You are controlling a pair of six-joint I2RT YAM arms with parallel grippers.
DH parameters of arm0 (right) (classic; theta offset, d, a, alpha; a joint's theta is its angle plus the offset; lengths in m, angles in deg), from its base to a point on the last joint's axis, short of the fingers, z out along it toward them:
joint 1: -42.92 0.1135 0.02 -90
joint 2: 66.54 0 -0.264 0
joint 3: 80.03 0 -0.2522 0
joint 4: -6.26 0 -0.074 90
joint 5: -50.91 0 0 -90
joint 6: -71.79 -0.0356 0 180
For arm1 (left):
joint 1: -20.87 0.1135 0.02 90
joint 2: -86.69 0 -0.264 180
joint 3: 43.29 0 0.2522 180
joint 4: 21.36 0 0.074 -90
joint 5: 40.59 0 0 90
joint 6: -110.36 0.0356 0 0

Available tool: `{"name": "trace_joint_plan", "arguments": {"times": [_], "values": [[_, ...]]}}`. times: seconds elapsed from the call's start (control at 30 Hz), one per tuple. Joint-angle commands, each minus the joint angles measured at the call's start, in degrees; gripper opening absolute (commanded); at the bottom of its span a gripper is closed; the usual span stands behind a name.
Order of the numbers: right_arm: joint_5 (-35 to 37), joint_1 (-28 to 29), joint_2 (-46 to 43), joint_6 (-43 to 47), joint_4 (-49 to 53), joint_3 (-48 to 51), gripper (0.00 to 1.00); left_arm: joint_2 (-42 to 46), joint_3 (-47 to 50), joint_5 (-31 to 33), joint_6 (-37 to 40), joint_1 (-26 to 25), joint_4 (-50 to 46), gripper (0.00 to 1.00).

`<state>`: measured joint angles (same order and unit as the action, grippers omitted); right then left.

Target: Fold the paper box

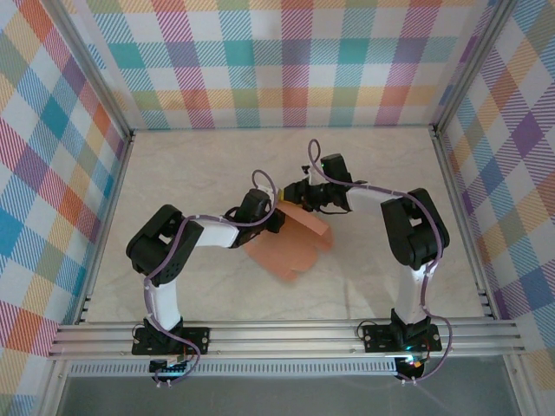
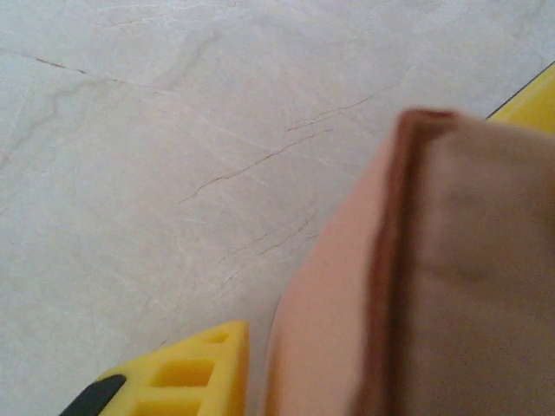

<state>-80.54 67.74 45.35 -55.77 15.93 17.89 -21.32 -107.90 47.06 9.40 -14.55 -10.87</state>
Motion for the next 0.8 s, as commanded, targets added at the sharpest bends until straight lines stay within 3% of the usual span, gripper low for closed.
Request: {"name": "trace_joint_plan", "arguments": {"times": [0.0, 0.27, 0.43, 0.57, 0.77], "values": [[0.68, 1.38, 1.05, 8.13, 11.02, -0.06, 0.44, 0.93, 1.04, 0.47, 0.02, 0.53, 1.78, 0.25], [1.27, -0.29, 1.13, 8.65, 9.64, 1.52, 0.44, 2.61, 2.41, 0.44, 0.92, 0.61, 2.21, 0.28], [1.46, -0.56, 1.57, 8.38, 9.57, 1.30, 0.44, 3.71, 3.67, 0.71, 2.65, 0.61, 1.72, 0.49], [1.48, -0.56, 1.83, 8.38, 9.56, 1.00, 0.43, 5.37, 5.37, 1.78, 3.37, 0.61, 2.20, 0.56], [1.29, -0.65, 1.42, 8.47, 9.59, 0.93, 0.44, 8.72, 8.30, 3.86, 4.28, 0.79, 2.62, 0.57]]}}
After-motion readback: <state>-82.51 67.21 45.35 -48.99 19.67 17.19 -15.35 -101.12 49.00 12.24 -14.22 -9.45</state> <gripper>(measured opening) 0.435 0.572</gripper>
